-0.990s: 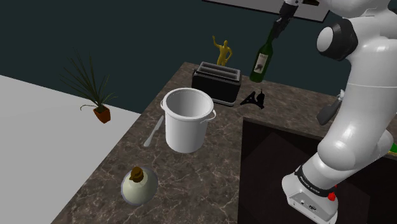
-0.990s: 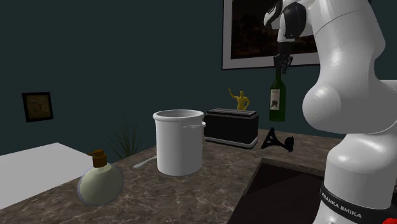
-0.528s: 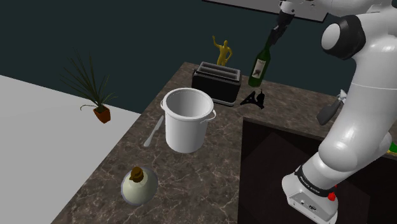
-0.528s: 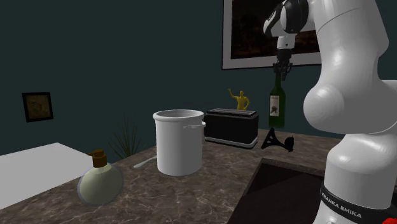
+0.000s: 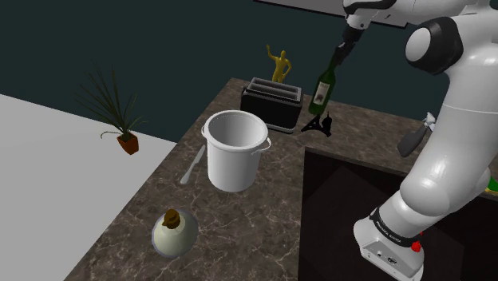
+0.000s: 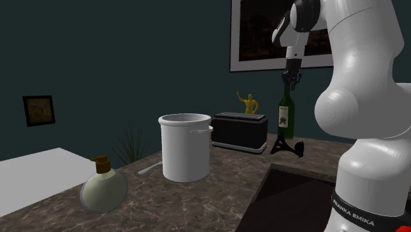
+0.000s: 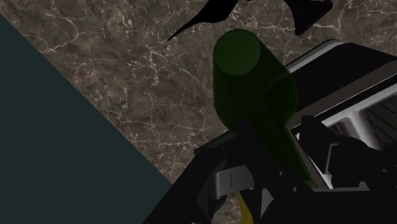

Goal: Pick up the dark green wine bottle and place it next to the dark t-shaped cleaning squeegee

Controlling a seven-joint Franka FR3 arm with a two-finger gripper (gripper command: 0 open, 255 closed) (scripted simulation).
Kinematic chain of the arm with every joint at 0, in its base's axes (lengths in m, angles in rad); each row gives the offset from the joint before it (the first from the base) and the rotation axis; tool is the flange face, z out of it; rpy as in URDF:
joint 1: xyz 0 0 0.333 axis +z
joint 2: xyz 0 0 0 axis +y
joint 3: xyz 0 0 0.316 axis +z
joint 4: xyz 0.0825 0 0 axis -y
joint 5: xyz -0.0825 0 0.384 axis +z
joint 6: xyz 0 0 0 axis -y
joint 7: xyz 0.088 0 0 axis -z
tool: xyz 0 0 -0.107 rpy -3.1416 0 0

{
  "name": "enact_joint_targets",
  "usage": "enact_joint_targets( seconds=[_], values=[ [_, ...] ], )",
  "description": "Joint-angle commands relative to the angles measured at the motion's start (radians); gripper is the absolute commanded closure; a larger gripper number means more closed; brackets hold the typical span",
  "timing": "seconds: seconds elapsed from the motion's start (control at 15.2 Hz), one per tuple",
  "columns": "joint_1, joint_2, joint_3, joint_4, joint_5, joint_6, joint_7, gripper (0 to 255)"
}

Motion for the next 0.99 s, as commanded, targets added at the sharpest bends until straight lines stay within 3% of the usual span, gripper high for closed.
enact_joint_targets(
  seconds=[0.0,0.66,0.92],
  values=[
    [0.002,-0.001,0.0,-0.028,0.001,0.029,-0.004,255],
    [0.011,0.006,0.006,-0.155,0.01,0.159,-0.017,255],
    [0.012,0.007,0.007,-0.16,0.011,0.166,-0.018,255]
  ],
)
